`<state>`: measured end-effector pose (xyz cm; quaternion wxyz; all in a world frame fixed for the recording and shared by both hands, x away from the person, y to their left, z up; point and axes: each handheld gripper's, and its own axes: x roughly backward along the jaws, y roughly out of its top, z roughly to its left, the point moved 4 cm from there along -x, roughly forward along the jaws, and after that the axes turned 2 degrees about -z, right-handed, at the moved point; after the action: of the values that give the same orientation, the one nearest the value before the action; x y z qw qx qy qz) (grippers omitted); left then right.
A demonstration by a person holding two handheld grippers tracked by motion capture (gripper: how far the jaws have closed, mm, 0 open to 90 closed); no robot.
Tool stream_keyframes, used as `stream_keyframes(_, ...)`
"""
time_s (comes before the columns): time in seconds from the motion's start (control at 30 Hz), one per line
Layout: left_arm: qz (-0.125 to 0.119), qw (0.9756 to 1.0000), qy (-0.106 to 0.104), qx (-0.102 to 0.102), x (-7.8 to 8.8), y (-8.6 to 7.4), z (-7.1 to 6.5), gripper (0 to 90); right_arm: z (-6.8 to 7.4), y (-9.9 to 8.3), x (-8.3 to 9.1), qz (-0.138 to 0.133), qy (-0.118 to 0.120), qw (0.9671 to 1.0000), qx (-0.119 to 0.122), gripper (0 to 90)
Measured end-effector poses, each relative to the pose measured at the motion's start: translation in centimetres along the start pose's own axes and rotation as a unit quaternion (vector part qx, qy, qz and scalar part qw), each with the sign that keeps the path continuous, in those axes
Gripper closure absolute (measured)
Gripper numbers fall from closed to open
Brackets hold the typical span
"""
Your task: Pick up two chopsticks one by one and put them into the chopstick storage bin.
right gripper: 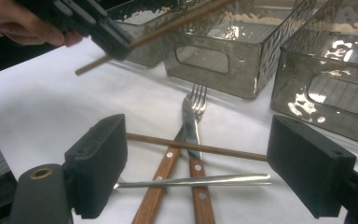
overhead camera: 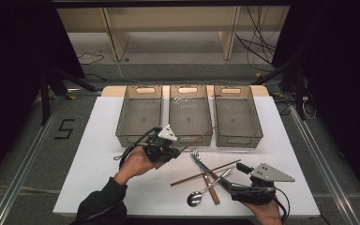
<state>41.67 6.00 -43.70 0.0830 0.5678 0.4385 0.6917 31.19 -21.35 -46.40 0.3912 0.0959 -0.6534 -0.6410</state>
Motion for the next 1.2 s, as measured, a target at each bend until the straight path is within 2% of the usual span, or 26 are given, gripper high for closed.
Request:
stream_keyframes(0.23, -0.031, 0.9984, 0.031, 0.035, 2.4, 0.1, 2.0, 84.0, 0.0, 0.0, 0.0, -0.001, -0.001, 1.0, 0.0, 20.9)
stream_keyframes(0.43, -0.052, 0.9949, 0.057, 0.065, 4.4, -0.1, 4.2, 84.0, 0.0, 0.0, 0.0, -0.001, 0.0, 1.0, -0.001, 20.9)
stream_keyframes(0.6, -0.067, 0.9902, 0.084, 0.089, 6.1, -0.3, 5.9, 84.0, 0.0, 0.0, 0.0, -0.001, -0.001, 1.0, -0.001, 20.9)
stream_keyframes(0.77, -0.077, 0.9838, 0.108, 0.12, 7.1, -0.7, 8.1, 84.0, 0.0, 0.0, 0.0, 0.0, 0.0, 1.0, -0.001, 20.9)
stream_keyframes(1.03, -0.072, 0.9787, 0.139, 0.133, 7.6, -0.9, 11.3, 84.1, 0.0, 0.0, 0.0, 0.0, 0.0, 1.0, -0.001, 20.9)
stream_keyframes(1.2, -0.072, 0.9743, 0.157, 0.145, 7.8, -1.1, 12.8, 84.0, 0.0, 0.0, 0.0, -0.001, 0.0, 1.0, -0.001, 20.9)
